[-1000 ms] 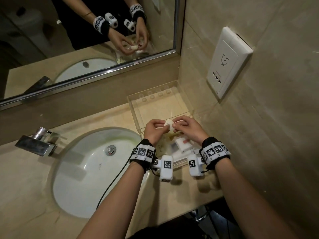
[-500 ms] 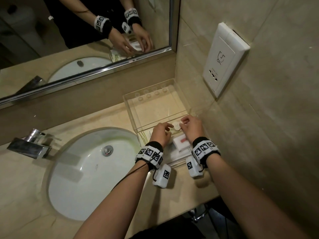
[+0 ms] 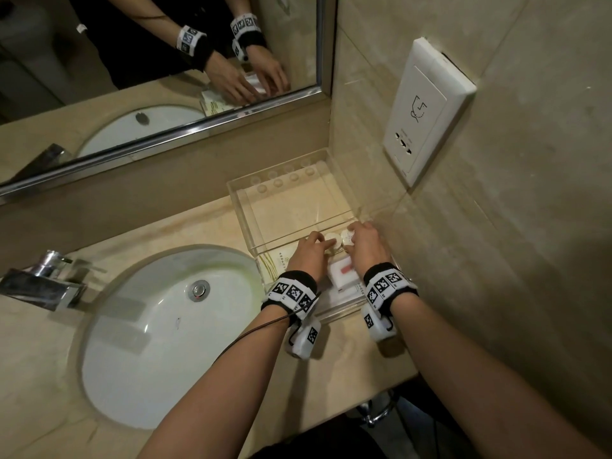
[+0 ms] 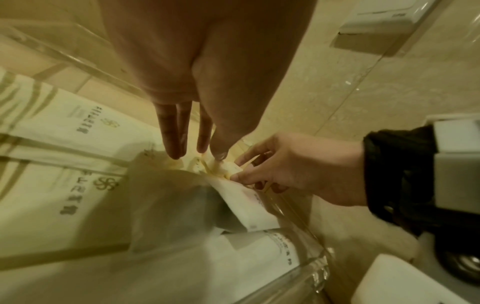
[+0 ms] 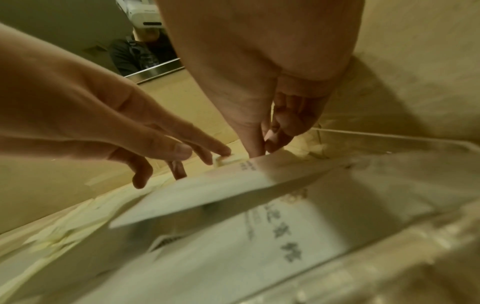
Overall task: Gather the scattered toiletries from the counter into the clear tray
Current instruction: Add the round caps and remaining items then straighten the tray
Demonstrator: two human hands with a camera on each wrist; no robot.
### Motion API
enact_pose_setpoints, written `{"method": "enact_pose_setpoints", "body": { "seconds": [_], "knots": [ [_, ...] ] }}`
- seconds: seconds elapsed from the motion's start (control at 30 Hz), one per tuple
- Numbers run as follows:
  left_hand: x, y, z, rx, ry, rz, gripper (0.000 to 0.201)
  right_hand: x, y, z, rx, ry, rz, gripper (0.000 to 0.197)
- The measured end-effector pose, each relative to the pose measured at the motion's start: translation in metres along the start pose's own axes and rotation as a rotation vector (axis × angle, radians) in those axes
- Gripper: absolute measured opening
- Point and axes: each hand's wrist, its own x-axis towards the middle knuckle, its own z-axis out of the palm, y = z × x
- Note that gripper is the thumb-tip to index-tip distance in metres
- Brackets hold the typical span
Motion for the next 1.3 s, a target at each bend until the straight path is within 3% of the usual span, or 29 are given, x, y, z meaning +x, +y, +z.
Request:
{"method": "enact_pose_setpoints", "body": {
  "seconds": [0.6, 0.83, 1.03, 1.3],
  "knots": [
    [0.001, -0.005, -0.003, 0.011, -0.048, 0.011, 0.045, -0.002, -0.003, -0.003, -0.004, -0.013, -0.021, 0.04],
    [-0.019, -0.008, -0.036, -0.169, 0.081, 0.01, 0.037, -0.011, -0.006, -0.021, 0.118, 0.011, -0.027, 0.023],
    [-0.054, -0.025, -0.057, -0.26, 0.123, -0.073, 0.023, -0.036, 0.002, -0.025, 0.285, -0.038, -0.139, 0.012],
    [-0.087, -0.049, -0.048, -0.328, 0.162, -0.149, 0.013, -0.053, 0.002, -0.018, 0.227, -0.195, -0.167, 0.035]
  ]
}}
